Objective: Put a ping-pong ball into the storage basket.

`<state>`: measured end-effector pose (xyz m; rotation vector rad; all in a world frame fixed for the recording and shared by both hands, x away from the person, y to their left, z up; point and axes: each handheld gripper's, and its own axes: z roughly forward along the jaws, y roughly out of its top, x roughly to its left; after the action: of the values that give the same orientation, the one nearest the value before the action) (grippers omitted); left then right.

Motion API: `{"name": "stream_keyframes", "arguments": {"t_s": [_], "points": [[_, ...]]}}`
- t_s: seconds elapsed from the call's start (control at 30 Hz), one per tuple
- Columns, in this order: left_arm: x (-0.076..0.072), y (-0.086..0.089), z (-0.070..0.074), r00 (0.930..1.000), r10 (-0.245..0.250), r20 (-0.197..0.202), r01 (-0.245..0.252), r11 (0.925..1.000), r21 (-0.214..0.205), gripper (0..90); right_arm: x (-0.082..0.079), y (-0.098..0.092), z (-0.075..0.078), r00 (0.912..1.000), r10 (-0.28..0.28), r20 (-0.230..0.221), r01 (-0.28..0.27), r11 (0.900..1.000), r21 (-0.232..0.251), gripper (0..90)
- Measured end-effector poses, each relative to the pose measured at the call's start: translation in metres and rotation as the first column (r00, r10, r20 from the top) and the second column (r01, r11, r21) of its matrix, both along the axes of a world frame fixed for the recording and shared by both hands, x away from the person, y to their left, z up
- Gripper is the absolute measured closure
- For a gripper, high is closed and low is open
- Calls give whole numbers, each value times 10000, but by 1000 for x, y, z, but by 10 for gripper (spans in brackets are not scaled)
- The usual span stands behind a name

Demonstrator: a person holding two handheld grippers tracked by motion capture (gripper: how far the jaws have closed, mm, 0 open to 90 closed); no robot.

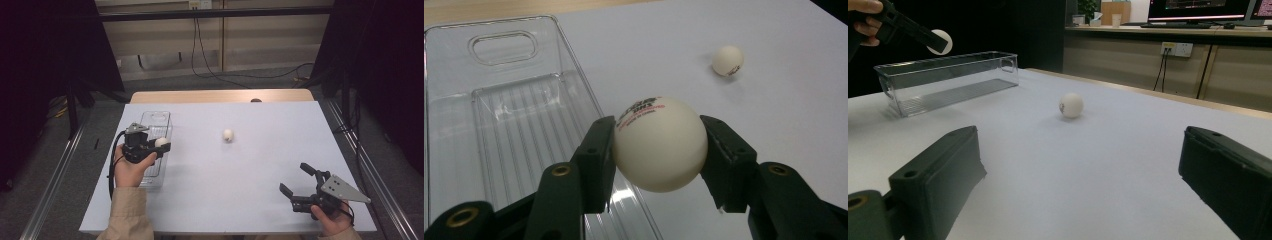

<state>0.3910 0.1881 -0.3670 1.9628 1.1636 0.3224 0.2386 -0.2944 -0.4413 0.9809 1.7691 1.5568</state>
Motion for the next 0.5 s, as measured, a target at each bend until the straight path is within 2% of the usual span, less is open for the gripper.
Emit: {"name": "stream_keyframes", "arguments": {"t_s": [0.5], "points": [[0,6,1,9996,254,84,-254,9997,0,511,0,0,0,10000,-10,3,10,10000,-11,28]]}}
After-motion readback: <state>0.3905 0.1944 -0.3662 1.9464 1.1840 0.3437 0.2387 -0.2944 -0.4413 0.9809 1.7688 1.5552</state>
